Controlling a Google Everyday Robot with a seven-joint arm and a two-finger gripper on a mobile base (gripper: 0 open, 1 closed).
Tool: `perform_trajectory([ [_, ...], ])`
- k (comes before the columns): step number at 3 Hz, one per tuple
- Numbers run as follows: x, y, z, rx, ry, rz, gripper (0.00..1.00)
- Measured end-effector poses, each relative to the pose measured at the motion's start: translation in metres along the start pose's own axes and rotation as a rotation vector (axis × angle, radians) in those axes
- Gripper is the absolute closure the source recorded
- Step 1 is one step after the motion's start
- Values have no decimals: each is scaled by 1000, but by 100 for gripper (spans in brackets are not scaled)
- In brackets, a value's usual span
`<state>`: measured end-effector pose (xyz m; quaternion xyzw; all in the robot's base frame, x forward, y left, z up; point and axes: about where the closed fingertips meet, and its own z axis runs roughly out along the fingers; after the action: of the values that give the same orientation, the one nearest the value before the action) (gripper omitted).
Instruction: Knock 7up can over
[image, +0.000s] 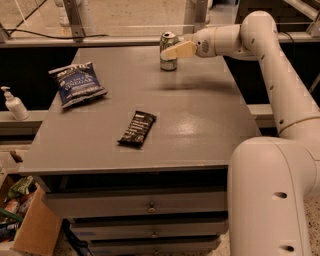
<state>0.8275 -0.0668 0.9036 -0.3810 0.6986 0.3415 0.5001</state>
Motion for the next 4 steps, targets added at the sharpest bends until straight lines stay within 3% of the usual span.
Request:
perform_trajectory([
  [2, -15, 15, 22, -77, -21, -56, 0],
  [4, -26, 65, -18, -195, -50, -85, 0],
])
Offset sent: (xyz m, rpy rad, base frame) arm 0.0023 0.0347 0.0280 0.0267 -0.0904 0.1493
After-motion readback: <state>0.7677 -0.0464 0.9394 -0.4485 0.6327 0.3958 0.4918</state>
